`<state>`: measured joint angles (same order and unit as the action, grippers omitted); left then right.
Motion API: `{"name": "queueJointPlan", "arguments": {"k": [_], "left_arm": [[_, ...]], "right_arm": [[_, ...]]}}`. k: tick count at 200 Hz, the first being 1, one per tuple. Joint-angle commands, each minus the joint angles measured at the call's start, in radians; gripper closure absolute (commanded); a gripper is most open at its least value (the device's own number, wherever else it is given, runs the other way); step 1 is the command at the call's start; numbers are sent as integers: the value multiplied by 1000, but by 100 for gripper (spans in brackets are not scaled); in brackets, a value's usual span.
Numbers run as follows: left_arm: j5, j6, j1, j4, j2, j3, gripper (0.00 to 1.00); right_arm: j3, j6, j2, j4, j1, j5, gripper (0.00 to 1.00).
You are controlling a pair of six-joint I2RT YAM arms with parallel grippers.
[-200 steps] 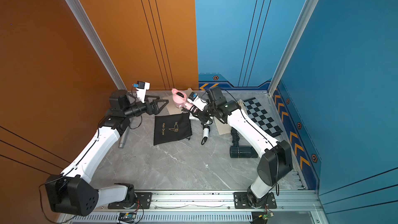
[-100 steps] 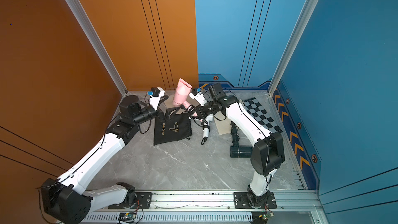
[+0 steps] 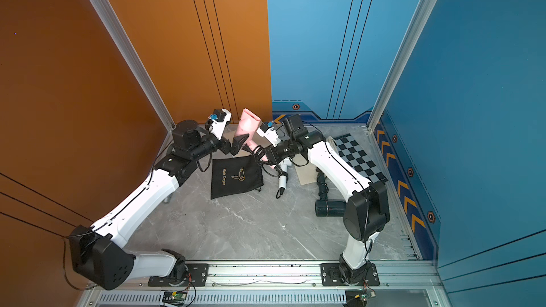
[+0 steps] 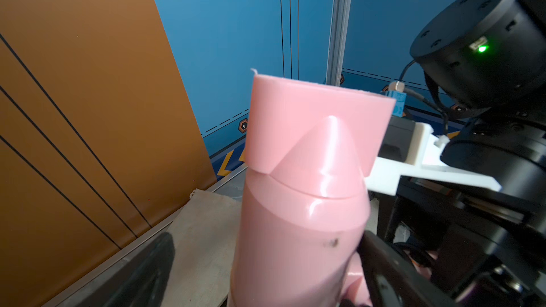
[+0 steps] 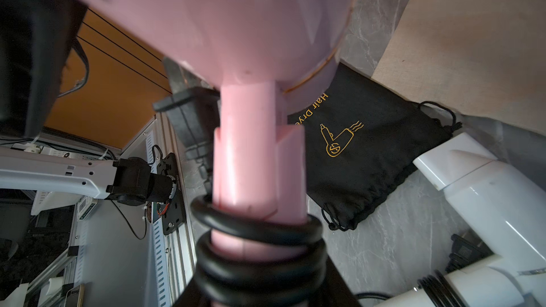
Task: Pack away hair dryers
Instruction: Adjust the hair dryer.
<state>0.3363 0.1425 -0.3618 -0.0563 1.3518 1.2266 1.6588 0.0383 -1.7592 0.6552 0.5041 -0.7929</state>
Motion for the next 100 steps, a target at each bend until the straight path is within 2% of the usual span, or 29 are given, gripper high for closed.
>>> {"name": "queueJointPlan", "arguments": {"k": [1,32,72,82,100], "left_arm": [[7,4,-9,8,20,41,2],[19,12,-19,24,45,63,1],[-34,49,-50,51,71,89,0],[-55,61,-59,56,77,96,2],[-76,72,-61,71,84,112,10]], "right_arm": [[55,-2,-4,-19,12,-42,81],[73,-5,-17,-13,20,-40,81],[97,-3,-34,3,33,-37,81],[99,-3,-35,4,34,-37,81],[99,-3,-37,6,36,-38,81]]}}
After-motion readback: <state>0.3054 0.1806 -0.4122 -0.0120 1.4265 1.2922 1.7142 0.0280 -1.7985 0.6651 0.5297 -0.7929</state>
